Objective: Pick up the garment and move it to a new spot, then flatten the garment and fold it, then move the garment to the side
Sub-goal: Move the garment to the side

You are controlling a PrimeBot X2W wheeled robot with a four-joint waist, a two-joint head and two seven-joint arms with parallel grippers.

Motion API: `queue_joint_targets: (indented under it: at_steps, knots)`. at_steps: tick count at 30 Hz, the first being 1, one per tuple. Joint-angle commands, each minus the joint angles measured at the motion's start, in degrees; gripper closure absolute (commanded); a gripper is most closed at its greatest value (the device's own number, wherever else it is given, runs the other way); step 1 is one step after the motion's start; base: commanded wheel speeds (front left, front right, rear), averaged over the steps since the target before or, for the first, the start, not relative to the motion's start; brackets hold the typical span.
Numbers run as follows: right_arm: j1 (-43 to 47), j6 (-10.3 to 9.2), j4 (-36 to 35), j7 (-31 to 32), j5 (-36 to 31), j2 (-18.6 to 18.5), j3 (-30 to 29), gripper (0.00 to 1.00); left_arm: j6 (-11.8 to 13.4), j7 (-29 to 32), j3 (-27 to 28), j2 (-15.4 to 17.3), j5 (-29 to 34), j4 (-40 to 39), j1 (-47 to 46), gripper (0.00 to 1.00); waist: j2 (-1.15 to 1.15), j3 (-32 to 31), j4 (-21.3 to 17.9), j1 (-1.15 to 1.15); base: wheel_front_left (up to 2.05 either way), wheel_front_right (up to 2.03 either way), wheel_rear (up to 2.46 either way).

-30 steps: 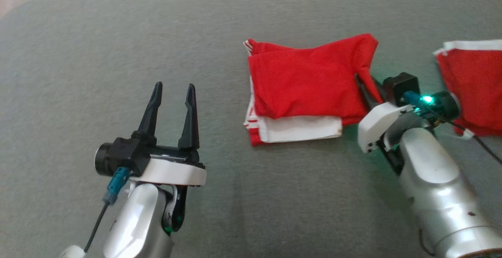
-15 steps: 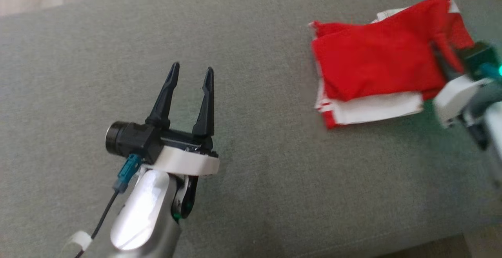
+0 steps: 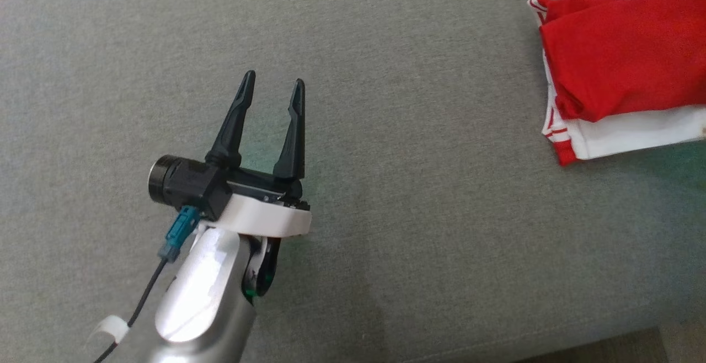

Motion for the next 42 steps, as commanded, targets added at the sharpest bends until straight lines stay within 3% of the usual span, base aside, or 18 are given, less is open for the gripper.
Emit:
queue_joint_targets:
  at_steps: [1, 9, 10, 11, 22, 29, 35, 42]
  knots:
    - [-0.1, -0.04, -0.7, 0.0, -0.4, -2.5, -0.9, 1.00, 0.0, -0.3, 2.0, 0.6, -0.1, -1.7, -2.1, 0.00, 0.00, 0.7, 0.7, 0.00, 0.00, 0.00, 0.00]
    - [0.0, -0.04, 2.2, 1.4, -1.7, -1.8, -4.2, 1.00, -0.5, -0.3, 2.6, 0.6, 0.2, -1.4, -2.2, 0.00, 0.00, 1.0, 1.5, 0.00, 0.00, 0.00, 0.00]
    - [-0.1, -0.04, 2.6, 1.5, -1.7, -1.6, -4.8, 0.69, -0.6, -0.3, 2.7, 0.6, 0.2, -1.3, -2.2, 0.00, 0.00, 1.0, 1.5, 0.00, 0.00, 0.00, 0.00]
    - [-0.2, -0.04, 2.9, 1.2, -1.7, -1.3, -5.5, 0.00, -0.6, -0.3, 2.8, 0.6, 0.3, -1.2, -2.2, 0.00, 0.00, 0.9, 1.5, 0.00, 0.00, 0.00, 0.00]
    - [-2.6, -0.04, 1.3, 0.0, -3.7, 1.6, -7.9, 0.00, -0.2, -0.3, 5.7, 0.6, -0.6, -1.0, -1.2, 0.00, 0.00, -3.2, 1.1, 0.00, 0.00, 0.00, 0.00]
    - [-3.0, -0.04, -3.7, -0.9, -2.5, 5.9, -8.4, 0.00, 0.4, -0.3, 7.8, 0.6, -0.7, -0.9, 0.9, 0.00, 0.00, -8.0, 2.1, 0.00, 0.00, 0.00, 0.00]
    - [-1.7, -0.04, -11.6, -1.2, -0.2, 11.9, -9.9, 0.00, 1.1, -0.3, 10.0, 0.6, -0.7, -0.5, 4.1, 0.00, 0.00, -12.2, 3.6, 0.00, 0.00, 0.00, 0.00]
    - [4.6, -0.04, -21.4, -1.9, 1.5, 21.8, -12.8, 0.00, 1.8, -0.3, 11.9, 0.6, -0.9, -0.3, 7.9, 0.00, 0.00, -15.3, 5.6, 0.00, 0.00, 0.00, 0.00]
